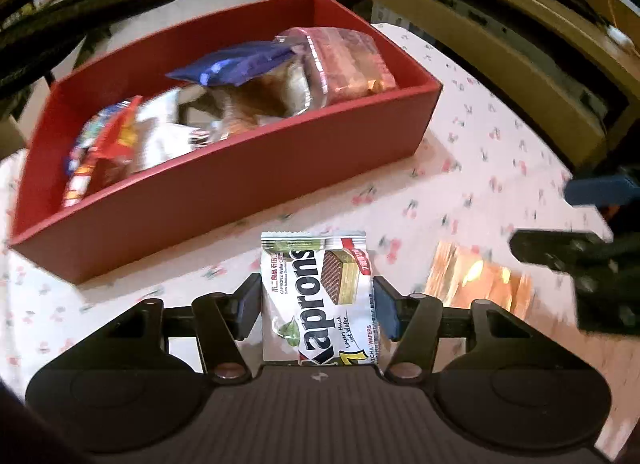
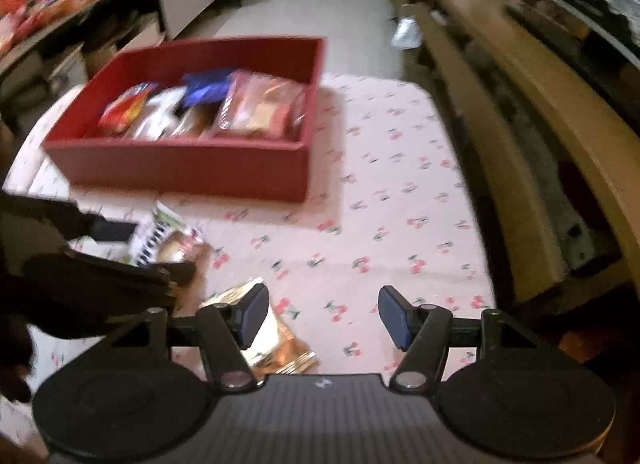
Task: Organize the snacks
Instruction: 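Grasp the Kapron wafer with the left tool while the right tool grasps the orange biscuit, then carry both packs over the red tray and lower them inside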
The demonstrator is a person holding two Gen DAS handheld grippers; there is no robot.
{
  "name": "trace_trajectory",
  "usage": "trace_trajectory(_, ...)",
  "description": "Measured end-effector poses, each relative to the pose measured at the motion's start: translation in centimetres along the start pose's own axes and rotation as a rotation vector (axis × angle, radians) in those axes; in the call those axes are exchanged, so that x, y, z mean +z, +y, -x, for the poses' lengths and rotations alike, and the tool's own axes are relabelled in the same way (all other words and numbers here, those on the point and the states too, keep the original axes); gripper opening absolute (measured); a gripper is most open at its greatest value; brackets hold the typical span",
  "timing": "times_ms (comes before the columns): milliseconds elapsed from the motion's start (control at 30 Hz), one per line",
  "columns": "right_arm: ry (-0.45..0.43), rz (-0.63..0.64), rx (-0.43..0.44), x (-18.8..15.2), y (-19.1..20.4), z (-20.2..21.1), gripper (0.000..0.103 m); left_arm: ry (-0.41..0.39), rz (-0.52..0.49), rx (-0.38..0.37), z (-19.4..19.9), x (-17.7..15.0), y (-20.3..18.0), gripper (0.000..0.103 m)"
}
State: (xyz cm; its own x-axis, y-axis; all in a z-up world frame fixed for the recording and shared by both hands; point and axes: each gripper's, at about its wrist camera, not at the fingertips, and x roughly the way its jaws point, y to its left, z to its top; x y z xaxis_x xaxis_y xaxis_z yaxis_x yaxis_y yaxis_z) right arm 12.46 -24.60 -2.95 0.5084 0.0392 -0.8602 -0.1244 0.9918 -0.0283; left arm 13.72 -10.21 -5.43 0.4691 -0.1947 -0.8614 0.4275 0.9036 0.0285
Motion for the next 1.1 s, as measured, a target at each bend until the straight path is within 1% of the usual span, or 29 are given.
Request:
trace_trajectory(67,0.031,0.037,0.007,-0.2,0.6,-1.0,0.077,0.003,-0.014,-0.005,0.8,-0.8,0.7,0.065)
trace_trajectory(167,0.079,0.095,0.013,-0.6,1.4,-2.6,0.077,0.017,0.007,-0.039,1.4,-1.8,1.8,0.065)
trace_trajectory(200,0.072,0.101,0.016,-0.5,1.5,-2.7,0.079,0.02,0.015,-0.053,1.4,-2.0,2.1,0.065)
trace_trajectory(233,0.072,0.101,0.028,-0.3,1.5,-2.8,0.08,0.022,0.019,-0.068,1.3,-2.0,2.0,0.065)
trace_trajectory(300,0.098,0.1,0.056,0.0,1.4,-3.1,0.08,0.025,0.012,-0.082,1.2,-2.3,2.1,0.065)
trace_trajectory(433,0.102,0.126,0.079,0.0,1.8,-2.8,0.08,0.026,0.023,-0.112,1.5,-2.4,2.9,0.065)
trace_trajectory(567,0.145,0.135,0.101,-0.4,2.3,-4.0,0.082,0.038,0.027,-0.116,1.0,-2.5,3.0,0.066)
trace_trajectory(667,0.131,0.133,0.094,-0.4,3.0,-4.1,0.082,0.023,0.006,-0.109,0.9,-2.5,2.7,0.067)
trace_trajectory(700,0.133,0.134,0.089,-0.3,3.2,-4.0,0.079,0.024,0.0,-0.106,0.8,-2.5,2.6,0.067)
trace_trajectory(733,0.132,0.136,0.099,-0.4,3.4,-3.8,0.068,0.022,0.003,-0.105,0.7,-2.5,2.6,0.067)
trace_trajectory(800,0.133,0.137,0.096,-0.5,3.8,-3.5,0.058,0.019,-0.001,-0.099,0.8,-2.4,2.6,0.068)
trace_trajectory(833,0.135,0.133,0.087,-0.6,3.8,-3.4,0.056,0.019,-0.008,-0.093,0.7,-2.5,2.6,0.069)
trace_trajectory(933,0.141,0.119,0.05,-0.8,3.8,-3.0,0.056,0.024,-0.016,-0.076,0.7,-2.7,2.6,0.073)
trace_trajectory(1000,0.133,0.112,0.053,-0.8,3.6,-2.5,0.056,0.024,-0.01,-0.076,0.8,-2.7,2.8,0.075)
trace_trajectory(1067,0.128,0.107,0.047,-0.9,3.6,-2.2,0.056,0.018,-0.007,-0.066,0.8,-2.7,2.9,0.08)
trace_trajectory(1100,0.13,0.1,0.043,-0.9,3.5,-2.3,0.056,0.013,-0.005,-0.059,0.7,-2.7,2.9,0.087)
